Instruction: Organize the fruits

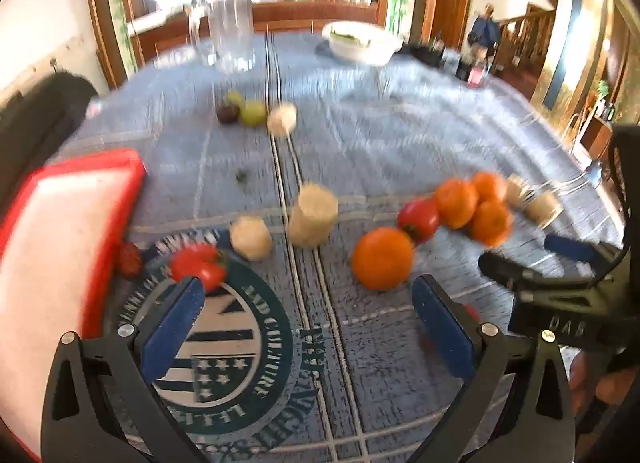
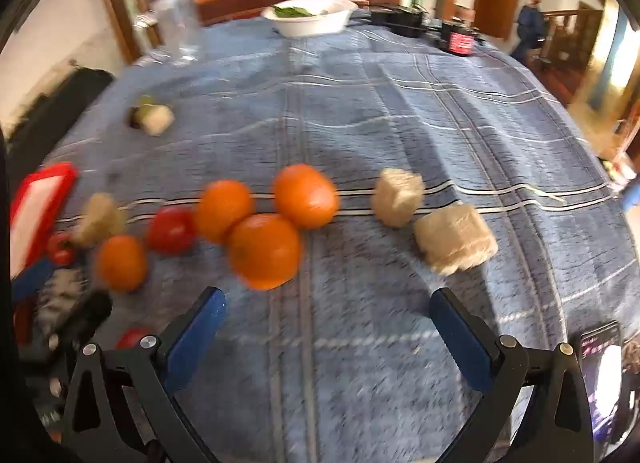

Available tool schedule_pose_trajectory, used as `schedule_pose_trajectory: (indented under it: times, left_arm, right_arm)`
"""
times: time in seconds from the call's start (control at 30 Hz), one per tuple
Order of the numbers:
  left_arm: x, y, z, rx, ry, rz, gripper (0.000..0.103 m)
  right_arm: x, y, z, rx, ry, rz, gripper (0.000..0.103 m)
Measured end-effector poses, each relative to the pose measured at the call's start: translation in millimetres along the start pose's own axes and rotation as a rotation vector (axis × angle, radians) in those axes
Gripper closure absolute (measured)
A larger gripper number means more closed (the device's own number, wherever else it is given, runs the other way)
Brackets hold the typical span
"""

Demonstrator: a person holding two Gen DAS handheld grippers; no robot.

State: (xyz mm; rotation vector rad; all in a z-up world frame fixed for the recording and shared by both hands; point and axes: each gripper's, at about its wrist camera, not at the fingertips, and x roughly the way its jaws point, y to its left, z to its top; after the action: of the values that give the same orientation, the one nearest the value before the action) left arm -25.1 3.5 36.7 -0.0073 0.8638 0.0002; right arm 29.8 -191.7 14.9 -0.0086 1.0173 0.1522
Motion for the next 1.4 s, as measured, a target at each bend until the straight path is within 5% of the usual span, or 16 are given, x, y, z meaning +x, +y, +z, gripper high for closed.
schedule_pose_trajectory:
  times: [0.2, 0.43, 1.4]
  left_arm:
    - [-38.3, 3.3, 2.1, 0.020, -0.070, 0.002, 0.000]
    - [-57.0, 1.8, -9.0, 0.011, -0.081, 0.001, 0.000]
    - [-54.3, -16.2, -15.0, 0.021, -0.064, -0.051, 0.000]
  right_arm:
    - [-68.0, 4.0, -13.1, 0.012, -0.161, 0.071, 0.000]
    - [-104.4, -0.2, -24.4, 0.012, -0.225, 0.109, 0.000]
    - [-96.3, -14.8, -16.4, -0.053, -0.231, 0.123, 0.000]
